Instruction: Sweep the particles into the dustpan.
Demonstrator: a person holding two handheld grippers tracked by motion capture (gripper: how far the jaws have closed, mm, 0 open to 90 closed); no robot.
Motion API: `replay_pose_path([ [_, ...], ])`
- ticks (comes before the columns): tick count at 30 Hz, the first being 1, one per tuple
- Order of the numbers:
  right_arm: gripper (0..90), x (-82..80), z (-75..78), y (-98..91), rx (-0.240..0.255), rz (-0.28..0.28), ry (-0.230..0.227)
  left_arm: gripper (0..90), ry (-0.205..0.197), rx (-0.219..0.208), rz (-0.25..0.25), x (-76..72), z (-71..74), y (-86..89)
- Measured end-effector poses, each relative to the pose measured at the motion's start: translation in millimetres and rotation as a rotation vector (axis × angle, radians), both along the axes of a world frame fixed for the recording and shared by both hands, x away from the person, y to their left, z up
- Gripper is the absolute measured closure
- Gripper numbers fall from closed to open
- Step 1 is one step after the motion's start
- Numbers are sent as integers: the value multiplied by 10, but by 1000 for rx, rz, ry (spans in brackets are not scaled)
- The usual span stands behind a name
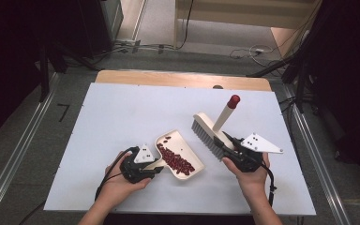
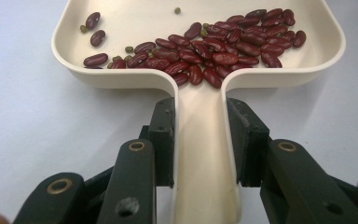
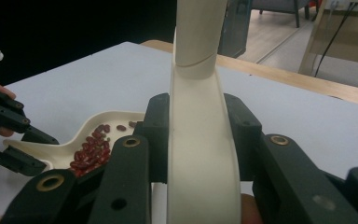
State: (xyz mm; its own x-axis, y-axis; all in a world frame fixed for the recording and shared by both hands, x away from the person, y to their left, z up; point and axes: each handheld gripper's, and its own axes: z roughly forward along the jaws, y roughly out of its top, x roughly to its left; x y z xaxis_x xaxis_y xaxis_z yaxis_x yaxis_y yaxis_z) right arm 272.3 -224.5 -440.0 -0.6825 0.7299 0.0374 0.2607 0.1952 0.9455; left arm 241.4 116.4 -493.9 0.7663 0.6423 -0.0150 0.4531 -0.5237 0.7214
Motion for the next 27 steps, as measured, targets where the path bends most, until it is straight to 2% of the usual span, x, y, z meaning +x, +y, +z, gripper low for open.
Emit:
replay_pose_path([
  [11,644,75,3,-157,6,-38,12,665,-31,-24,60,15,67,165],
  [27,644,160,-44,-348,13,-89,40,665,-41,-44,130,-1,86,352],
])
